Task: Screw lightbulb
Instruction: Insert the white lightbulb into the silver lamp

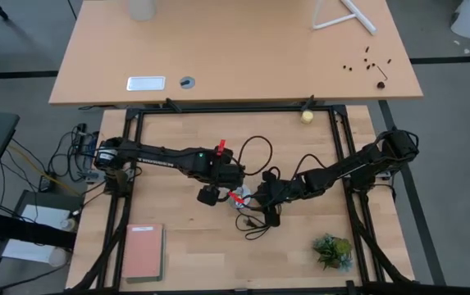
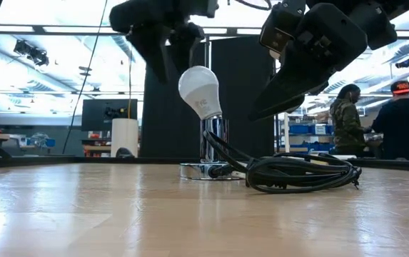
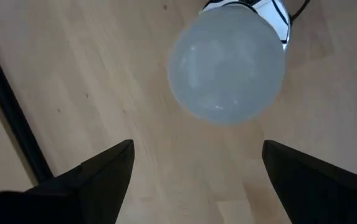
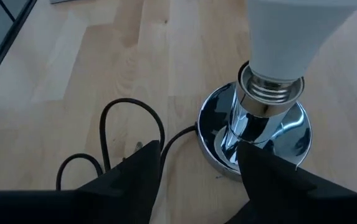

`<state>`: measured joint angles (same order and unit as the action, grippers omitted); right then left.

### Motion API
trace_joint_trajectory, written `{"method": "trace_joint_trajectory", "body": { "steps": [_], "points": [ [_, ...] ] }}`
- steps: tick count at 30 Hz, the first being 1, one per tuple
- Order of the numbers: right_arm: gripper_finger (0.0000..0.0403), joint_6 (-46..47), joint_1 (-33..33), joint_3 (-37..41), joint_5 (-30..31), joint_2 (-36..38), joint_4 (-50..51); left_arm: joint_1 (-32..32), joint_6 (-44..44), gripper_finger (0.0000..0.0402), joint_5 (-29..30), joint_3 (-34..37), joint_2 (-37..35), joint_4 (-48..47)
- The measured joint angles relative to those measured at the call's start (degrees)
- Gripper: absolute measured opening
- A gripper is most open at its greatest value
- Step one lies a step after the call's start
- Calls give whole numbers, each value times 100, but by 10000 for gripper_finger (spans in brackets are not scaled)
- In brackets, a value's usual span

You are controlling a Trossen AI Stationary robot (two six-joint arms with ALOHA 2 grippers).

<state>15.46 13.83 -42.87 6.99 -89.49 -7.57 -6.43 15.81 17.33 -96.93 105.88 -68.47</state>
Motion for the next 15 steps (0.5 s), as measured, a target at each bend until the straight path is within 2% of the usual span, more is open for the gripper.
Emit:
{"method": "trace_joint_trajectory", "body": {
  "steps": [6,9,15],
  "points": [
    [222,0,61,0,2,0,0,3,-299,358,-21,498,3,161],
    [222,-1,78,0,2,0,8,3,-404,354,-240,794,3,435],
    [222,0,78,0,2,0,50,3,-518,320,-502,1111,3,514]
  ]
}}
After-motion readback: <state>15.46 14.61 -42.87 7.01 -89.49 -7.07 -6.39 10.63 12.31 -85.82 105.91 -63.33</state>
